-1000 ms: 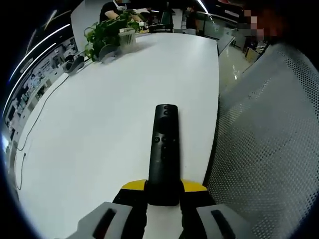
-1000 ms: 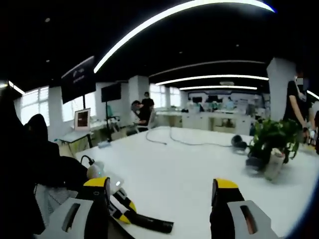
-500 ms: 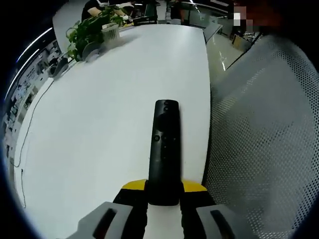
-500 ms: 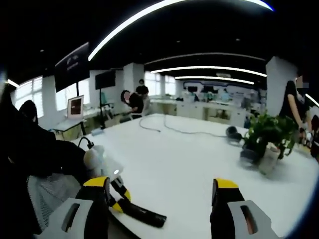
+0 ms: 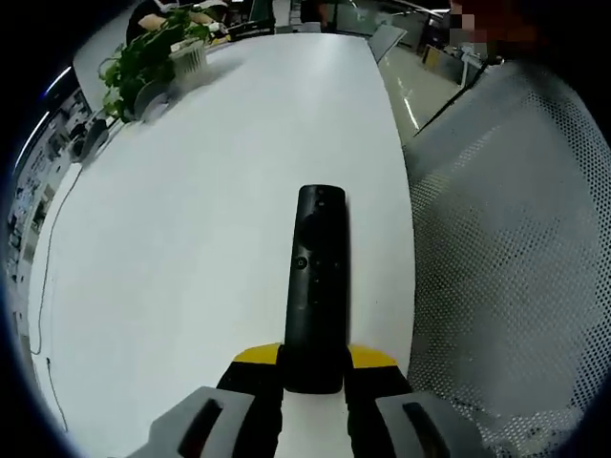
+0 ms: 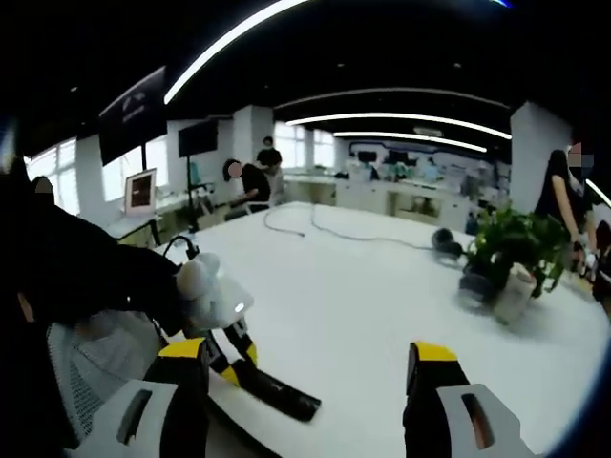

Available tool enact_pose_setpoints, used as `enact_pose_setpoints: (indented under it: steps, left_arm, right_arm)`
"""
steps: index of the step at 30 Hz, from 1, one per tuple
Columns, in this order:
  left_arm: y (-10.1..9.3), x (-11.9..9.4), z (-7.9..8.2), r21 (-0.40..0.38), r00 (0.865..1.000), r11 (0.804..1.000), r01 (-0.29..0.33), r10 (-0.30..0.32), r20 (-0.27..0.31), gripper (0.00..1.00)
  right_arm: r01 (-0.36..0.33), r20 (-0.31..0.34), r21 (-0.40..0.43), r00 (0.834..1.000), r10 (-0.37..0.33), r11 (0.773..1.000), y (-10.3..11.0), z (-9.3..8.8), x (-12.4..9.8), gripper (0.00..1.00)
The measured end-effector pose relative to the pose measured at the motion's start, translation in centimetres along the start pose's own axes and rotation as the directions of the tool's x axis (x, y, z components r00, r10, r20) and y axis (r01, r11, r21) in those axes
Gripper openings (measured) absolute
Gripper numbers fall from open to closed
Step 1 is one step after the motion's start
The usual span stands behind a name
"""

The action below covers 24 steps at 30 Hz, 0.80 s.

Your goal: Press the specified remote control buttons in sequence, fully releasing each button before pressing the next.

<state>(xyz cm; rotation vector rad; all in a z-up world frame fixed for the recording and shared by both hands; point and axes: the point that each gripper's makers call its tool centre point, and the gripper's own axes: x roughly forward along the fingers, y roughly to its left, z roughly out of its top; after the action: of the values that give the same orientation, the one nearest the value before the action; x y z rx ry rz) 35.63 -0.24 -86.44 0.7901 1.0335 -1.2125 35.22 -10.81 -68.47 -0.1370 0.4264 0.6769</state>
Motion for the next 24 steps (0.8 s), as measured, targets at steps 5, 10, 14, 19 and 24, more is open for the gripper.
enact_pose_setpoints:
  steps: [5,10,14,19,24]
  left_arm:
    - [1.0,0.0,-0.1,0.039,1.000,0.999,0.003,-0.002,-0.031,0.24]
    - [2.8,-0.1,-0.4,0.075,0.998,0.997,-0.020,0.024,-0.053,0.24]
    - [3.7,-0.2,-0.5,0.076,0.998,0.997,-0.009,0.015,-0.069,0.24]
    - [5.1,-0.2,-0.7,0.079,0.996,0.997,-0.019,0.025,-0.082,0.24]
    - [6.4,-0.3,-0.5,0.080,0.997,0.997,-0.022,0.028,-0.077,0.24]
  right_arm:
    - [0.002,-0.010,-0.005,1.000,-0.002,1.000,0.0,-0.2,0.1,0.84]
    - [-0.006,-0.013,-0.007,1.000,0.006,1.000,0.0,-0.3,0.1,0.84]
    - [-0.010,-0.037,0.011,0.999,0.010,1.000,-0.1,-0.8,0.3,0.86]
    - [-0.007,-0.038,0.004,0.999,0.007,1.000,-0.1,-0.9,0.3,0.85]
    - [-0.004,-0.053,0.008,0.999,0.005,1.000,-0.1,-1.1,0.4,0.84]
